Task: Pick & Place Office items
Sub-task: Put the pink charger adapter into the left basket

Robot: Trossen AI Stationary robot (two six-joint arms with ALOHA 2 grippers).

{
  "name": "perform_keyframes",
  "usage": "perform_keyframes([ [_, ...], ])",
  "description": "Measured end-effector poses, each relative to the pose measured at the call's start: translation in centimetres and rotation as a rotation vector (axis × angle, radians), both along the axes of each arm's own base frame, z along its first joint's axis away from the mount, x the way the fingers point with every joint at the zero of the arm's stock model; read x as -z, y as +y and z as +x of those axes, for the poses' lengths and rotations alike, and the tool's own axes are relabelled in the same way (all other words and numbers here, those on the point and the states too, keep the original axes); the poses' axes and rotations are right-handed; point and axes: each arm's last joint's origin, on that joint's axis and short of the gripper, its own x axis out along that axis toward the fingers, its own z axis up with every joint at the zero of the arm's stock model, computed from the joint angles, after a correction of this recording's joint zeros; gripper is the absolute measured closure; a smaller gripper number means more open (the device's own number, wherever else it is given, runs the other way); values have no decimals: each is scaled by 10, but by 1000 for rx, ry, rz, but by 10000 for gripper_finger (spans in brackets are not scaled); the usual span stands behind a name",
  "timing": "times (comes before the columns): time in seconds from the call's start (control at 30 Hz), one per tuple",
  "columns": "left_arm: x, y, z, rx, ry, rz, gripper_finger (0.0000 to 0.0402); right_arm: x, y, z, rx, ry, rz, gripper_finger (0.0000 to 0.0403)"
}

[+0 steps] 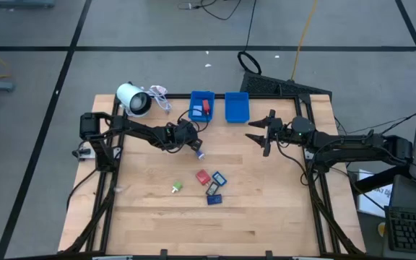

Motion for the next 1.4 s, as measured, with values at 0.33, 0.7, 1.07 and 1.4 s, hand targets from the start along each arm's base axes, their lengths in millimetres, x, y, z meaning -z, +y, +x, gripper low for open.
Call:
perform_keyframes([
  [0.33,0,0,0,0,0,0,234,0,0,0,0,0,0,181],
  [0.7,0,0,0,0,0,0,190,0,0,0,0,0,0,181],
  [1.07,0,0,0,0,0,0,188,0,0,0,0,0,0,181],
  [1.4,0,0,0,0,0,0,188,0,0,0,0,0,0,181],
])
